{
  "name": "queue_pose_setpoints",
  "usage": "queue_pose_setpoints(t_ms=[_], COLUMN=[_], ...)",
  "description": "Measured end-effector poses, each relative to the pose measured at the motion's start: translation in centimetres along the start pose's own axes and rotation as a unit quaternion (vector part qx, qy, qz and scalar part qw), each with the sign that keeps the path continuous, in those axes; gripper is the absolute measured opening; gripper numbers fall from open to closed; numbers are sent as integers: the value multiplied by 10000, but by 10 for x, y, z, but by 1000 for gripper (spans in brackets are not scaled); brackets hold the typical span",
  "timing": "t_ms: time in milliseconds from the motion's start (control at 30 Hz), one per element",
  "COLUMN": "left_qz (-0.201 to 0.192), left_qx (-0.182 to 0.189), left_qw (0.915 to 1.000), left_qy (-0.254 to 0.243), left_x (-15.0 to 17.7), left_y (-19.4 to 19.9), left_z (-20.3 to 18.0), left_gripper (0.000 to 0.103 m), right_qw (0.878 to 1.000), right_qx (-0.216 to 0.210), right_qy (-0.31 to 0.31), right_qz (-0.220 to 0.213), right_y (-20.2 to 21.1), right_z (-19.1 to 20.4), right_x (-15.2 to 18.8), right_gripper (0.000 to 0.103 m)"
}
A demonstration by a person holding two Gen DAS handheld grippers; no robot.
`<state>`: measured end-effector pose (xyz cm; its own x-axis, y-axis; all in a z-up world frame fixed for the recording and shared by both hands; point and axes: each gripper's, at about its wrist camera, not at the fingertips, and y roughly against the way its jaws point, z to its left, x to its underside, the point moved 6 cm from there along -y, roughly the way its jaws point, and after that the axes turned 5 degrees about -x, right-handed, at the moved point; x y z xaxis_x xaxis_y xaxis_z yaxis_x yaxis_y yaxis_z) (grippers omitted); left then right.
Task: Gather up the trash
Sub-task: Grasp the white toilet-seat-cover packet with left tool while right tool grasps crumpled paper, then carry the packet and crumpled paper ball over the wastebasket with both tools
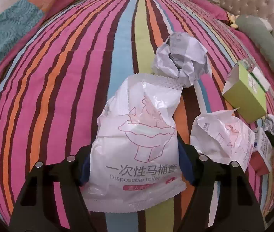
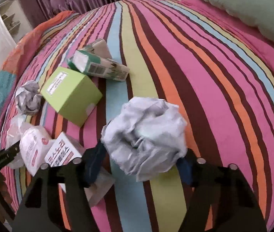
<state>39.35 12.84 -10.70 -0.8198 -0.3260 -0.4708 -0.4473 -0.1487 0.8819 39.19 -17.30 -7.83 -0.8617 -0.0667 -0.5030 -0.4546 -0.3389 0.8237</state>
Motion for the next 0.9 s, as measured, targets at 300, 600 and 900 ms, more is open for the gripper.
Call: queue_pose_setpoints(t_ms=[300, 600, 900], left_qz=[-234, -461, -601], left_qx=[156, 344, 558], left_qw=[9993, 9975, 9960], left_qy=[237, 409, 344], left_x=[12, 34, 65], left_y=[27, 63, 96], left_z=[8, 22, 23], left_gripper=[70, 70, 70], right_qw=[9994, 9964, 9926], right_qx=[68, -148, -371], right_qy=[-223, -625, -832], right_qz=[-244, -551, -797], right_y=[25, 56, 86], right_z=[-15, -29, -29], right_x=[8, 20, 39], right_gripper=[53, 53, 53])
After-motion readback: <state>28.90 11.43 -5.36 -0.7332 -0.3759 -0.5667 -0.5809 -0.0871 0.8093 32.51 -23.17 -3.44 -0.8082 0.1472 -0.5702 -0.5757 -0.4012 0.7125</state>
